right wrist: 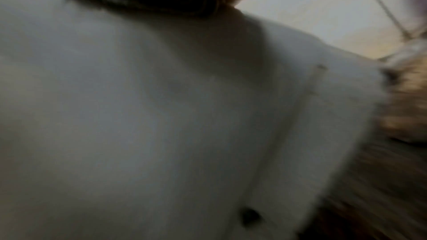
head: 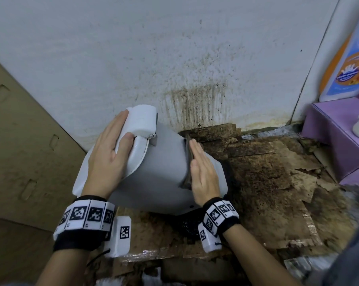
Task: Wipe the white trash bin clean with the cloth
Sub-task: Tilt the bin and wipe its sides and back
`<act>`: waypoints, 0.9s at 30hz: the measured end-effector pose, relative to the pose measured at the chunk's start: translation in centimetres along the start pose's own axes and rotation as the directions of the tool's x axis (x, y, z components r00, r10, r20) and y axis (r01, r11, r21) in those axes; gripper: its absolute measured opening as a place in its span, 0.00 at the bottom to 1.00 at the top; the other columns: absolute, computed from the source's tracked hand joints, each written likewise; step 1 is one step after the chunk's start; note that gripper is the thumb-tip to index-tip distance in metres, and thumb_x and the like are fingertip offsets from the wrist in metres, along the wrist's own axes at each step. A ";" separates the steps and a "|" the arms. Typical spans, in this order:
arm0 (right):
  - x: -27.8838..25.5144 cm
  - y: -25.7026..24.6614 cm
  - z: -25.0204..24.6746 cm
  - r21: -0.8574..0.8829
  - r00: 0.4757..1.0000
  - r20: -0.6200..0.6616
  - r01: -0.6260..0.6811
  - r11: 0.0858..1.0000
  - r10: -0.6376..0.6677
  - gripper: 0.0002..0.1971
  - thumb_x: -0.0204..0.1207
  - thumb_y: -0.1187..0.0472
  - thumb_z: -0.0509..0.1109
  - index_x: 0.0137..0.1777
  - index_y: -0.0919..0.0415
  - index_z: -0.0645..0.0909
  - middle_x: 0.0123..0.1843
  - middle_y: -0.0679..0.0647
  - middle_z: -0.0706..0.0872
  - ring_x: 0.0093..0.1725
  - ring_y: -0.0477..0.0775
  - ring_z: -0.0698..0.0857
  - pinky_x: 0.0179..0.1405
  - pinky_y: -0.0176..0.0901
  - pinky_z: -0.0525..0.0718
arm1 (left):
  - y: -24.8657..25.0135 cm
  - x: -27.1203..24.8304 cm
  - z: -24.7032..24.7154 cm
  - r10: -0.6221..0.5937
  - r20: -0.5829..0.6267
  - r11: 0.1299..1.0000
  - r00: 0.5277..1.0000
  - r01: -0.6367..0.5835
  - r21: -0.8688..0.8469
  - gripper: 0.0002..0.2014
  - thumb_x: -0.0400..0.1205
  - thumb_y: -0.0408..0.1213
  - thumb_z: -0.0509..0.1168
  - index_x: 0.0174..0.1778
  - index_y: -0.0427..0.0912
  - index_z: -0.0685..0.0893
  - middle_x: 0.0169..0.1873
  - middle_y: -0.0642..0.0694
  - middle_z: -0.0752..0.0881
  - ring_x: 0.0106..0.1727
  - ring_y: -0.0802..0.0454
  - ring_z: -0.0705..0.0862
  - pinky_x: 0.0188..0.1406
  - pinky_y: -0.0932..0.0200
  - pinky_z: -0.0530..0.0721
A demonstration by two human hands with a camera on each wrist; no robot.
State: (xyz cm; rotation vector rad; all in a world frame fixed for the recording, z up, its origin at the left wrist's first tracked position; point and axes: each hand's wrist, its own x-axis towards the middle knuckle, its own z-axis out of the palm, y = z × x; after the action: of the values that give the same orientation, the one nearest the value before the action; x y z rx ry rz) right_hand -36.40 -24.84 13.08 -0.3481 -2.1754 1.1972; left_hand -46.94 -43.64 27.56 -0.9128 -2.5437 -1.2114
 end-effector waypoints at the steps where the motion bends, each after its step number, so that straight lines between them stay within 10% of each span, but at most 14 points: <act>1: -0.6 1.4 -0.2 -0.009 0.999 -0.024 -0.027 1.000 0.027 0.30 0.90 0.45 0.40 0.88 0.55 0.62 0.89 0.45 0.63 0.88 0.41 0.58 0.87 0.51 0.61 | 0.1 0.0 0.1 0.002 0.001 1.000 1.000 -0.002 0.000 0.30 0.87 0.59 0.50 0.86 0.57 0.68 0.84 0.63 0.69 0.84 0.64 0.66 0.85 0.48 0.64; 16: -4.3 7.9 -0.8 0.073 0.938 -0.156 -0.303 0.950 0.311 0.31 0.88 0.44 0.43 0.86 0.55 0.66 0.87 0.47 0.67 0.88 0.42 0.59 0.88 0.52 0.58 | 0.7 0.0 0.4 0.005 -0.005 1.000 1.000 -0.005 0.008 0.30 0.86 0.58 0.50 0.86 0.58 0.69 0.84 0.63 0.70 0.84 0.65 0.66 0.85 0.52 0.64; 27: -2.0 1.1 1.4 0.089 0.929 -0.245 -0.263 0.961 0.277 0.34 0.85 0.42 0.38 0.85 0.53 0.67 0.86 0.46 0.69 0.86 0.40 0.61 0.87 0.54 0.59 | 1.0 0.0 0.8 -0.009 -0.021 0.998 1.000 0.011 0.061 0.27 0.88 0.54 0.50 0.86 0.61 0.68 0.84 0.65 0.69 0.82 0.65 0.66 0.76 0.64 0.61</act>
State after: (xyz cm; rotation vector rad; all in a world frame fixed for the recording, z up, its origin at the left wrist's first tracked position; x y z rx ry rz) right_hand -35.80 -26.20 10.82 -0.7576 -1.9101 1.2766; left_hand -46.24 -42.55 27.70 -0.8707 -2.5573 -1.1329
